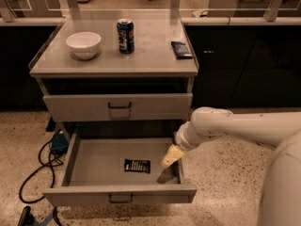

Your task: Pick rxbar chocolate from middle drawer and place on counter

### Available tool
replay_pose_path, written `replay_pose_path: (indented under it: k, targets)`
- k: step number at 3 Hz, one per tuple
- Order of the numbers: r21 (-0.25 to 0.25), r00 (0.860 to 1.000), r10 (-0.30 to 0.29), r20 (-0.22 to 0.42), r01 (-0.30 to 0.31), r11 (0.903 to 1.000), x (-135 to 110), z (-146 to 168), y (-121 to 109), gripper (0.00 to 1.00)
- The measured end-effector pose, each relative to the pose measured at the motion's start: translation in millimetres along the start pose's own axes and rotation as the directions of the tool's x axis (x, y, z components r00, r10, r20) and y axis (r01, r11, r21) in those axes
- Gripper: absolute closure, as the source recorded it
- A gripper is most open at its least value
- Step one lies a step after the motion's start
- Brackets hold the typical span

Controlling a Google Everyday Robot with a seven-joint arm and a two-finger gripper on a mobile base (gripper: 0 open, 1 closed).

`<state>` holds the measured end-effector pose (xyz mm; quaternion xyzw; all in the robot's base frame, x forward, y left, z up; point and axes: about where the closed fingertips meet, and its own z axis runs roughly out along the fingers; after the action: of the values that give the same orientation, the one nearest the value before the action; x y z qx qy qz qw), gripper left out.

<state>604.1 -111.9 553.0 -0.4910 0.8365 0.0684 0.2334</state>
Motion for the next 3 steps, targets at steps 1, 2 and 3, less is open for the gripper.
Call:
replay_pose_path:
  k: [1, 2, 3]
  targets:
    - [-0.115, 0.991, 0.045, 0.126, -0.03, 0.9929, 0, 18, 5, 0.0]
    - [-0.189, 0.976, -0.013, 0.218, 0.055, 0.9805, 0, 66, -4, 0.0]
    - [-0.175, 0.968, -0.048, 0.247, 0.093, 0.9802, 7, 92, -20, 0.0]
